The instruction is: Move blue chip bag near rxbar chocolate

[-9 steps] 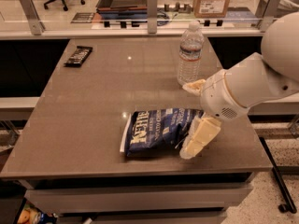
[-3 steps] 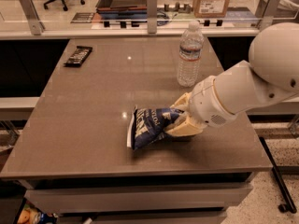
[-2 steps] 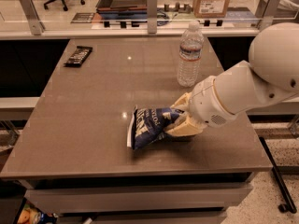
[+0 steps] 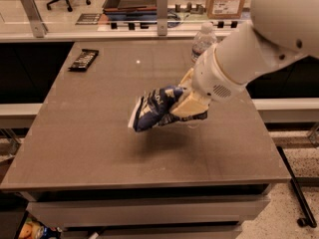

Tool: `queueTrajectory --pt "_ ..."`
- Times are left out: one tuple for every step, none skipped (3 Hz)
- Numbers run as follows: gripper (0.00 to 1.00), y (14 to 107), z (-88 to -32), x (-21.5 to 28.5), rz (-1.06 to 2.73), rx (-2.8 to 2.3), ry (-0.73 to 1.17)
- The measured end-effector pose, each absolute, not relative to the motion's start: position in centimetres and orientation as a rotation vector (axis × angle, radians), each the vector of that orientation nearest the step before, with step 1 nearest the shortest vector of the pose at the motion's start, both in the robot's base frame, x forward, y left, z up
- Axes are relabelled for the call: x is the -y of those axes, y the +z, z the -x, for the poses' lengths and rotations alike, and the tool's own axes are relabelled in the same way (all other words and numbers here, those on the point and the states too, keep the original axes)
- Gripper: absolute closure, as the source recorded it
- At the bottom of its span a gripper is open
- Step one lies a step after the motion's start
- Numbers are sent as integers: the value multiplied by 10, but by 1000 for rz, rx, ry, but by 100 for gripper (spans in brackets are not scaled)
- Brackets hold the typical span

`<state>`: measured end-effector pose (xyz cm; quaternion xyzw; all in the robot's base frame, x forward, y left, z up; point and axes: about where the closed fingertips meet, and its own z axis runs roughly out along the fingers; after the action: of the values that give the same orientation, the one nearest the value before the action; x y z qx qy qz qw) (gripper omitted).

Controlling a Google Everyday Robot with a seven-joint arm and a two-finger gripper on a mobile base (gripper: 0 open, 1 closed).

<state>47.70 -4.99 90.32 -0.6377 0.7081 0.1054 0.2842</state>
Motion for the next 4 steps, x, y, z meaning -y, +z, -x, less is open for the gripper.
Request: queueTrajectory --pt "100 932 -492 38 1714 -1901 225" --pt "100 954 -506 26 1737 -1886 177" --pt "100 970 -526 18 1739 -1862 133" --pt "100 975 -551 9 1725 -1855 66"
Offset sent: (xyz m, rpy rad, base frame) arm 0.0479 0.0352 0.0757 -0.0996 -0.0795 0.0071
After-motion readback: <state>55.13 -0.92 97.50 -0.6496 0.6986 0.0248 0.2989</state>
